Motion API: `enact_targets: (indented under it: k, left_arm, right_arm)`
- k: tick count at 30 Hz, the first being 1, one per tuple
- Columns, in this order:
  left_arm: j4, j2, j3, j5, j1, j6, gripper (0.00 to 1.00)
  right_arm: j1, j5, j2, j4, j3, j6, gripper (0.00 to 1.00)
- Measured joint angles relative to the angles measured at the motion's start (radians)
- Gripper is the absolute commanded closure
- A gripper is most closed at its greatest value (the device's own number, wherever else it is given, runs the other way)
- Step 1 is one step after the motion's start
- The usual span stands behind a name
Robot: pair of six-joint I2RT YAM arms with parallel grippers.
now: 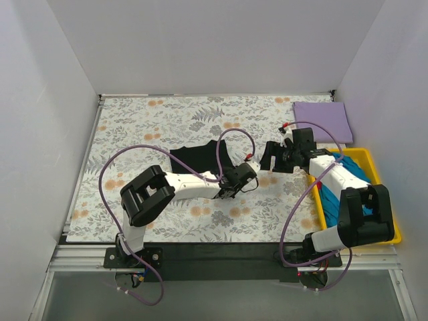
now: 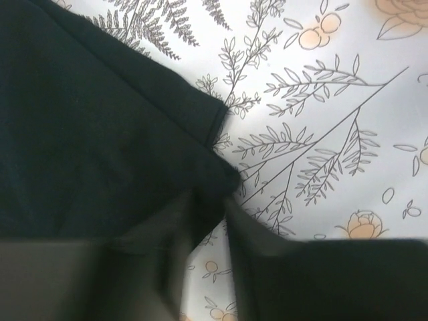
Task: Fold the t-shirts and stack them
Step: Neatly place the folded tshirt to the corner
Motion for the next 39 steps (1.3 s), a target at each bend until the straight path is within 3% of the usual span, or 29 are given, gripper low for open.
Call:
enact_targets:
  k: [2,3,17,28,34,37,39]
  left_arm:
    - [0.01,0.004,-0.001,-0.004,0.0,0.0,0.99]
    - [0.015,0.004,-0.006,-0.007,0.0,0.004,1.0]
    - [0.053,-0.182,-0.148,0.033,0.0,-0.051,1.0]
    - [0.066,-0.196,-0.156,0.065,0.0,-0.085,1.0]
    - [0.072,-0.196,-0.158,0.081,0.001,-0.104,1.0]
    - [0.077,-0.197,-0.162,0.093,0.002,-0.116,1.0]
    - [0.086,-0.198,-0.164,0.105,0.003,-0.124,0.97]
  right_arm:
    - [0.0,-0.023,0.004,0.022,-0.012,0.012,0.15]
    - [0.0,-0.038,0.01,0.037,-0.019,0.024,0.14]
    - [0.136,-0.175,0.211,0.348,-0.053,0.255,0.16]
    - [0.295,-0.239,0.446,0.504,0.09,0.394,0.25]
    - [0.36,-0.26,0.524,0.53,0.156,0.413,0.43]
    - [0.364,-0.252,0.532,0.526,0.156,0.403,0.61]
    - [0.364,-0.246,0.537,0.518,0.155,0.384,0.84]
